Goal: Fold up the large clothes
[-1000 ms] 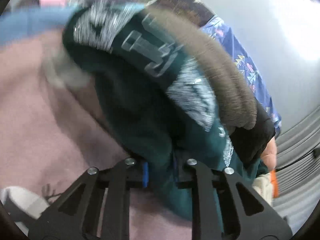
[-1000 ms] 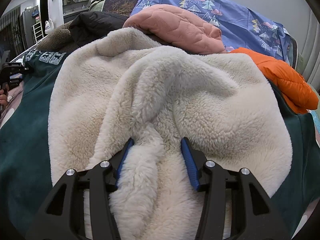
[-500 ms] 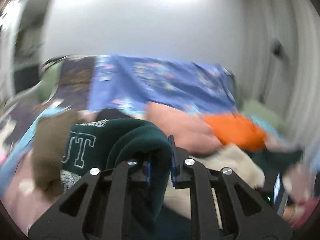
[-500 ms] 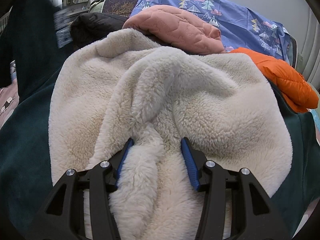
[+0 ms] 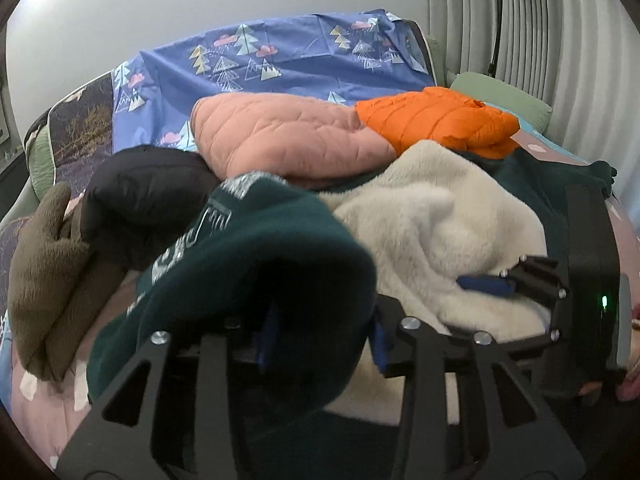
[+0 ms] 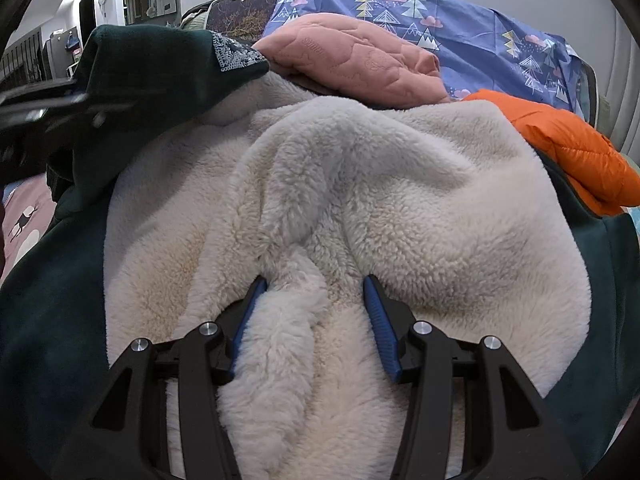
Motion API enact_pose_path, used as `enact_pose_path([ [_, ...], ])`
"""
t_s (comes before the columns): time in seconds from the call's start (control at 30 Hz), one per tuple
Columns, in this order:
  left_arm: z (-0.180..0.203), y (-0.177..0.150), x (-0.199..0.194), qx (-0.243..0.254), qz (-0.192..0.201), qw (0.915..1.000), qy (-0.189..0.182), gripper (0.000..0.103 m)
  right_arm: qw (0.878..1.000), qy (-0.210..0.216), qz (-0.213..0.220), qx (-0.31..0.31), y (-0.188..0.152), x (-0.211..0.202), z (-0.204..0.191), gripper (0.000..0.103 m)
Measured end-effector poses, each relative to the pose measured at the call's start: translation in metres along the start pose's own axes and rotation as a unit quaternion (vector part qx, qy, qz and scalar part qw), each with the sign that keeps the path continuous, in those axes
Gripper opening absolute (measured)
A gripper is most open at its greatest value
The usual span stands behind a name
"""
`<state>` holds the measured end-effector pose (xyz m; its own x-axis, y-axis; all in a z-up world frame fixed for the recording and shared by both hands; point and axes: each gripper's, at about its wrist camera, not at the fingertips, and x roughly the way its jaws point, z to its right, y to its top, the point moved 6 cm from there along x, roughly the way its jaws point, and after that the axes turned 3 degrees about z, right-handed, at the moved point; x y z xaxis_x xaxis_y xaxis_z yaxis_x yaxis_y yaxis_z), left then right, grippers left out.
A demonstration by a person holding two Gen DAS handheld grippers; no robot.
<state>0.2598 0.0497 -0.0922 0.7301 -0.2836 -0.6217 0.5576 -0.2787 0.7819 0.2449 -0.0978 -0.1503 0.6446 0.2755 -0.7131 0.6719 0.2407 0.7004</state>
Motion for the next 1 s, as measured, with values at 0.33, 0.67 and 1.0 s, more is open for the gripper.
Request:
enact_pose_path([
  [0.33,-0.015,-0.038,-0.032,-0.032,0.003,0.9995,-0.003,0.061,1.0,0.015,0.004,0.01,0.001,-0.002,0.002,0.053],
  [0.67,-0.072,-0.087,-0.049,-0.142,0.0,0.9895,-0.023,0.064,0.993,-0.049,0.085,-0.067,0.058,-0.08,-0.024,0.069],
  [1.0,-0.125,-0.101,-0.092,-0.255,0.09,0.9614,-0.049,0.067,0.925,-0.062,0.089,-0.364,0.094,-0.059,-0.191,0.078],
])
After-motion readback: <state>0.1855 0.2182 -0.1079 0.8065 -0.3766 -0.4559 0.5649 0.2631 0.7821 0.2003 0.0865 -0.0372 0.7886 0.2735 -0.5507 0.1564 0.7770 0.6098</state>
